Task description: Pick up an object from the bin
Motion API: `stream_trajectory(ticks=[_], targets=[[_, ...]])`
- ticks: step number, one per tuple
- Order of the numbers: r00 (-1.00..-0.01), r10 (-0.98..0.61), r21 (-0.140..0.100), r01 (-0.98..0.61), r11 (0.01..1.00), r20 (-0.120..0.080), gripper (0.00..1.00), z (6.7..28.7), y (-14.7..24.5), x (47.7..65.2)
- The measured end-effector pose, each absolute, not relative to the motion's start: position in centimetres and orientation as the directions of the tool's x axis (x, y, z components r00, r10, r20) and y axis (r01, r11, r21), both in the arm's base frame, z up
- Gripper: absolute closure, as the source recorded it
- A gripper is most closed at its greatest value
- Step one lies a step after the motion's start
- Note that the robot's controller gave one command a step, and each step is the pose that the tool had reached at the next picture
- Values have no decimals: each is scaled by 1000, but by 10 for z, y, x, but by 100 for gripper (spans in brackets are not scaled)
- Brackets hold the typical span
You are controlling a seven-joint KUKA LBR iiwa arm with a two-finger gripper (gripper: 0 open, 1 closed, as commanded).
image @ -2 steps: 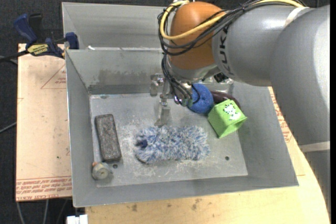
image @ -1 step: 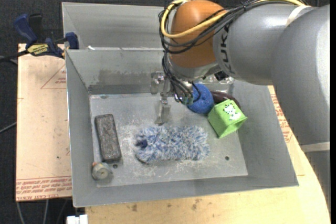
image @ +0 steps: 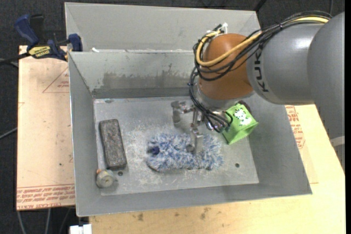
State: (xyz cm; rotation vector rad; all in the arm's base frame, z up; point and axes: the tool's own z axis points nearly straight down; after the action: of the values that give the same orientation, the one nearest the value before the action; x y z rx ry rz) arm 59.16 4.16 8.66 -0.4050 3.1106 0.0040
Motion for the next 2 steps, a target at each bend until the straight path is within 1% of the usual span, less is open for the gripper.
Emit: stream_trajectory(ticks=[1,2], targets=[[-946,-326,0,-326,946,-1,0,101,34,592],[-951,-308,1,-308,951,-2,0,100,79,582]])
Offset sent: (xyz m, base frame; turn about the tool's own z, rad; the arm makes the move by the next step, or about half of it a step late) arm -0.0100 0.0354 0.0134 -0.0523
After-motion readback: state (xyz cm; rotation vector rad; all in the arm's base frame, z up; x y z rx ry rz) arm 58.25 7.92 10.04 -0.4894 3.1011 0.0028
